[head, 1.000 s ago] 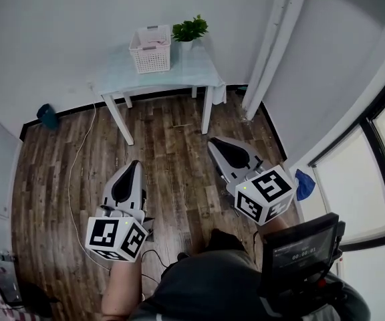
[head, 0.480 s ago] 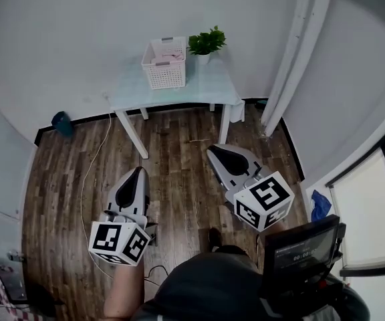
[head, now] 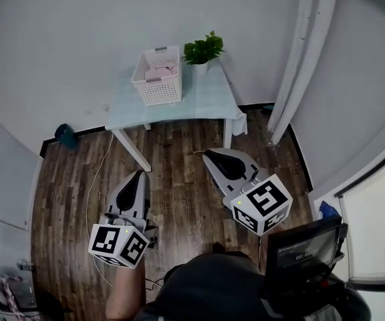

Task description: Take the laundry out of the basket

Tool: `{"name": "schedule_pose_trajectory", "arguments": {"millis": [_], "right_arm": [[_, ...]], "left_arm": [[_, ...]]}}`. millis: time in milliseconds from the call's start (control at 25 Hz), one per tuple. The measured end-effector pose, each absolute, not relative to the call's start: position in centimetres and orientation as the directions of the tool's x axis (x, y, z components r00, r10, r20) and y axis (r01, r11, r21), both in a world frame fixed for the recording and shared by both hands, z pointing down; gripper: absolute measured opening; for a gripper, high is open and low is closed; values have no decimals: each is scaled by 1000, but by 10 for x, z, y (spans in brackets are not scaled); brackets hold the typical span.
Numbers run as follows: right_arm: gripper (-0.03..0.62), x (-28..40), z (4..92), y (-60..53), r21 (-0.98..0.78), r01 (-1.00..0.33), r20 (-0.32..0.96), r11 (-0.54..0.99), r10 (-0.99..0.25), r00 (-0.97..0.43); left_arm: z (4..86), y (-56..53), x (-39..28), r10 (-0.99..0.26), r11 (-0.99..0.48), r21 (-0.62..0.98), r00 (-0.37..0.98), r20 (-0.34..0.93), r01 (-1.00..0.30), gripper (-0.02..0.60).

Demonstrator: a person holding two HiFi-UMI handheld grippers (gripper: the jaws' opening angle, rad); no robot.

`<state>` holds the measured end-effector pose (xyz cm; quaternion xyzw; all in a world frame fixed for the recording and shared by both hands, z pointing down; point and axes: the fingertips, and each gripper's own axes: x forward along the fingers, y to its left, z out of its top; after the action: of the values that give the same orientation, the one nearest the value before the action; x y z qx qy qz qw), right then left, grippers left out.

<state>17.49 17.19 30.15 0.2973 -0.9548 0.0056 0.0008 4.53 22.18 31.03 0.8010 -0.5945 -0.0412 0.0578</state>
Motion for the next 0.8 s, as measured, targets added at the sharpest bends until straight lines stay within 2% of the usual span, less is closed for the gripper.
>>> {"name": "schedule_pose_trajectory", "arguments": {"millis": [360, 800], "right_arm": [[21, 171, 309, 113, -43, -533, 2, 845, -533, -846], [21, 104, 316, 57, -13, -535, 29, 845, -534, -845]], "left_arm": [[319, 170, 45, -962, -258, 132, 266, 52, -957, 2], [329, 107, -23, -957, -284, 168, 291, 18, -944, 2]]}}
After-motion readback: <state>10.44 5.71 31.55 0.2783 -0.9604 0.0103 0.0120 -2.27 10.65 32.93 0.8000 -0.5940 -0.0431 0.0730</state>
